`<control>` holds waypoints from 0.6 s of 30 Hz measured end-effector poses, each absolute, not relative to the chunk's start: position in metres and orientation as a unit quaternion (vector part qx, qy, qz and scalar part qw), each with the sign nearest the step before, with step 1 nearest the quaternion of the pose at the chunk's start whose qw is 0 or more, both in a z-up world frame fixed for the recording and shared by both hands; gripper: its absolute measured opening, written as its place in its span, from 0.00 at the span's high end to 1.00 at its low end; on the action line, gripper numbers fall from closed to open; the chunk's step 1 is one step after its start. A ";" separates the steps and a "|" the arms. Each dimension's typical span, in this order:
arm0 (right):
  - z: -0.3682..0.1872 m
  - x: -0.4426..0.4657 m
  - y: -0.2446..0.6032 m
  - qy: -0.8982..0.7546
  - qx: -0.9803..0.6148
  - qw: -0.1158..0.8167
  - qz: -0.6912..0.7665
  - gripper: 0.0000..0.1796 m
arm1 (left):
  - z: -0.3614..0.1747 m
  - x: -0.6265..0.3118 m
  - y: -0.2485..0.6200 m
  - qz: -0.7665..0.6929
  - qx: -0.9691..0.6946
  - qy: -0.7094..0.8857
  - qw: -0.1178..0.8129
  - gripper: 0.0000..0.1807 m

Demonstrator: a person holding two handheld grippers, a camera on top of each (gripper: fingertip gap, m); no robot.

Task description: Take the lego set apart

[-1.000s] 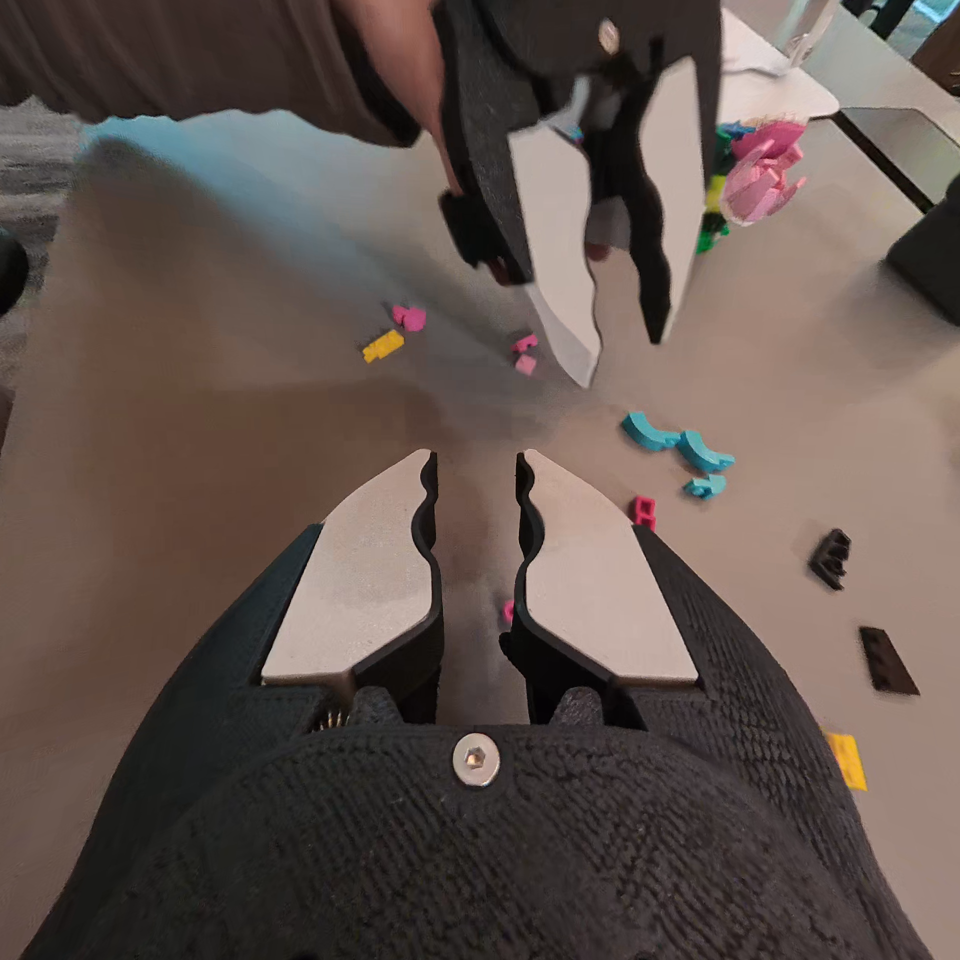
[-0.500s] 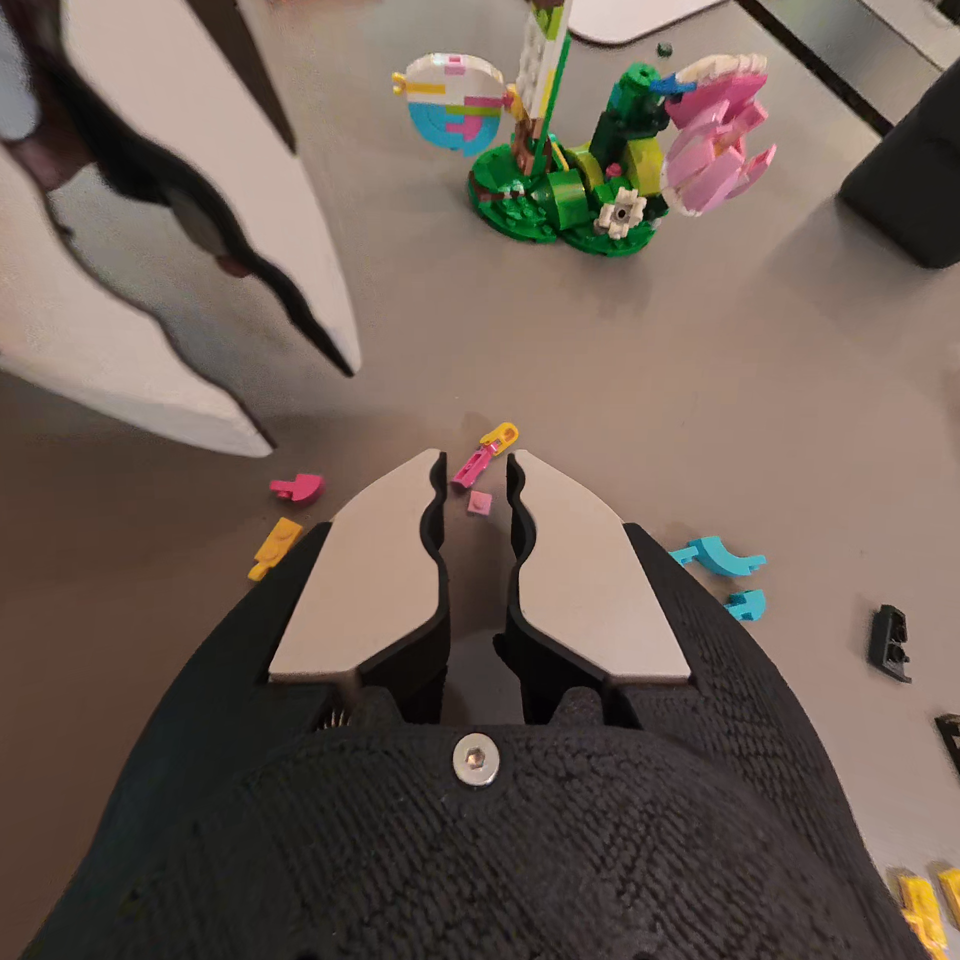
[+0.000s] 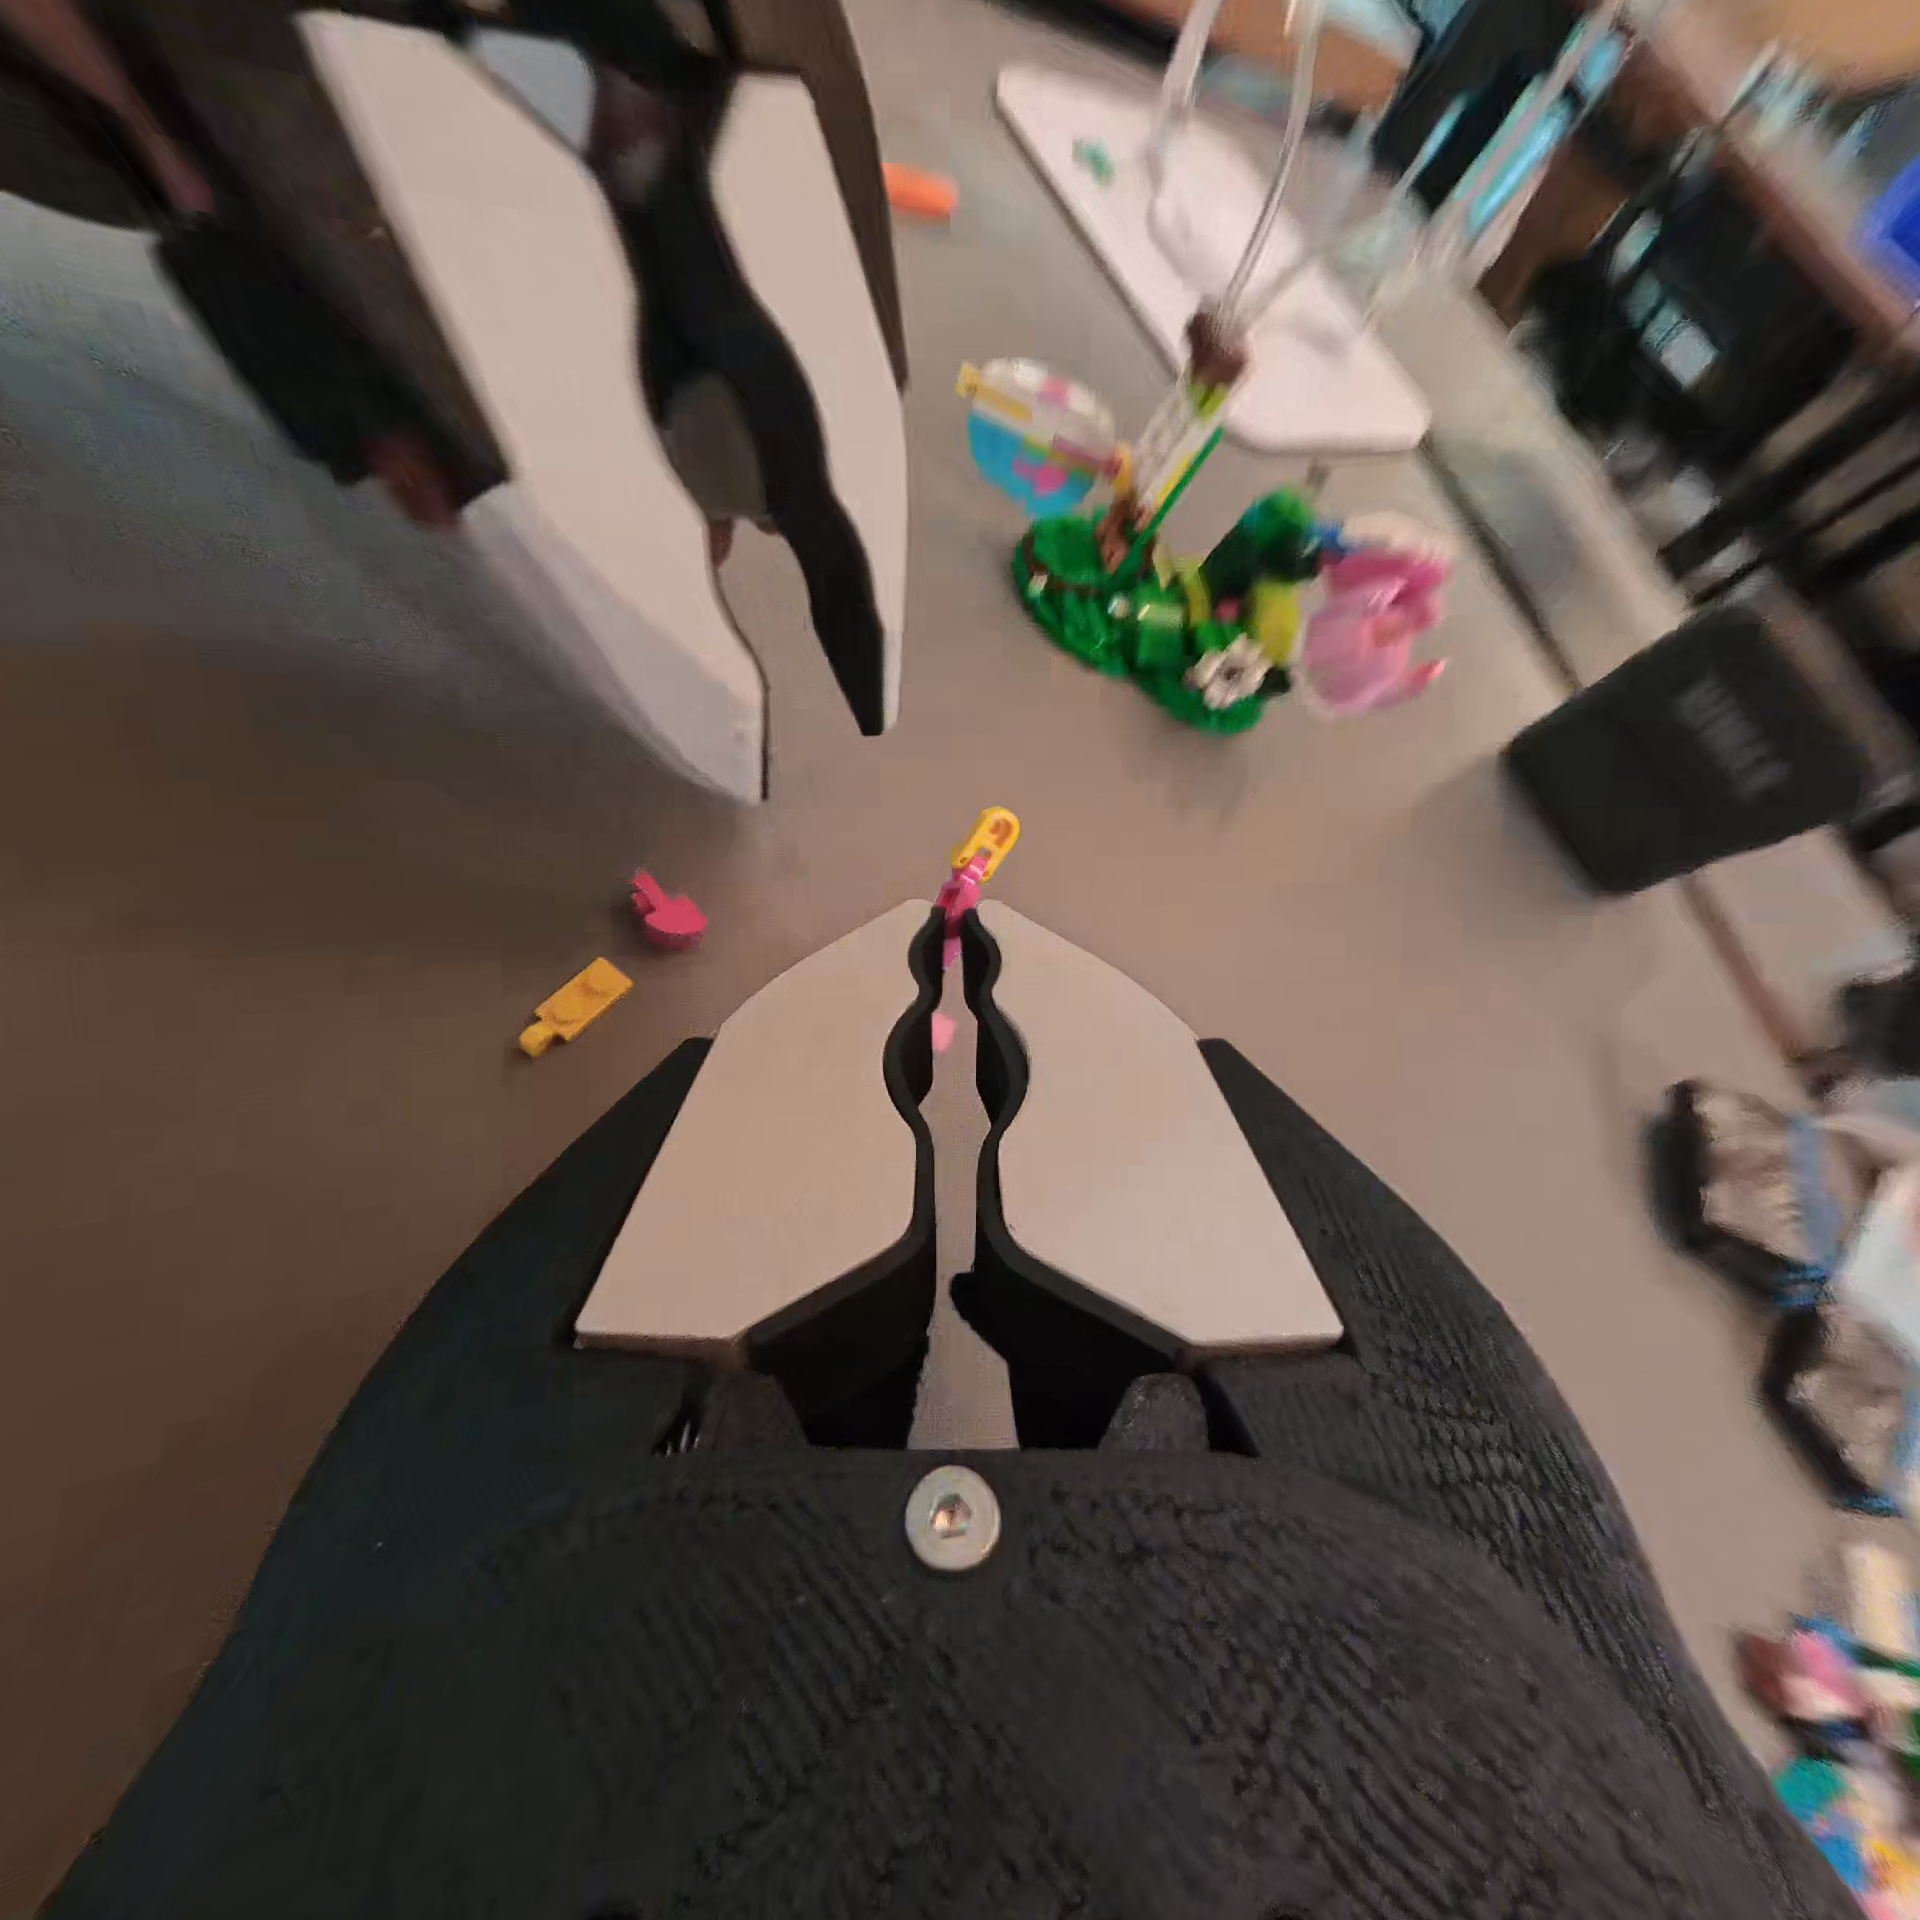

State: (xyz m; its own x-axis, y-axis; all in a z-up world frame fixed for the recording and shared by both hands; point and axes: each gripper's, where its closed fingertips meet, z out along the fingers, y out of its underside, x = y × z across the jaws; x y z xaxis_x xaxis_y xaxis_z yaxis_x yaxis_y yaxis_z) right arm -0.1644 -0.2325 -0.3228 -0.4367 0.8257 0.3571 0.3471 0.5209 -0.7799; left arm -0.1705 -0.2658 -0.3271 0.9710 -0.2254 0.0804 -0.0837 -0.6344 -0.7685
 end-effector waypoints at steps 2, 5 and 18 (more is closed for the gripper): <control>-0.309 -0.158 -0.236 -0.792 -0.309 0.426 0.309 1.00 | -0.314 -0.169 -0.261 -0.140 -0.876 0.053 0.459 0.84; -0.303 -0.149 -0.241 -0.803 -0.244 0.468 0.277 0.99 | -0.299 -0.166 -0.259 -0.192 -0.844 0.035 0.500 0.83; -0.307 -0.139 -0.258 -0.817 -0.152 0.504 0.234 1.00 | -0.313 -0.153 -0.255 -0.196 -0.859 0.052 0.470 0.99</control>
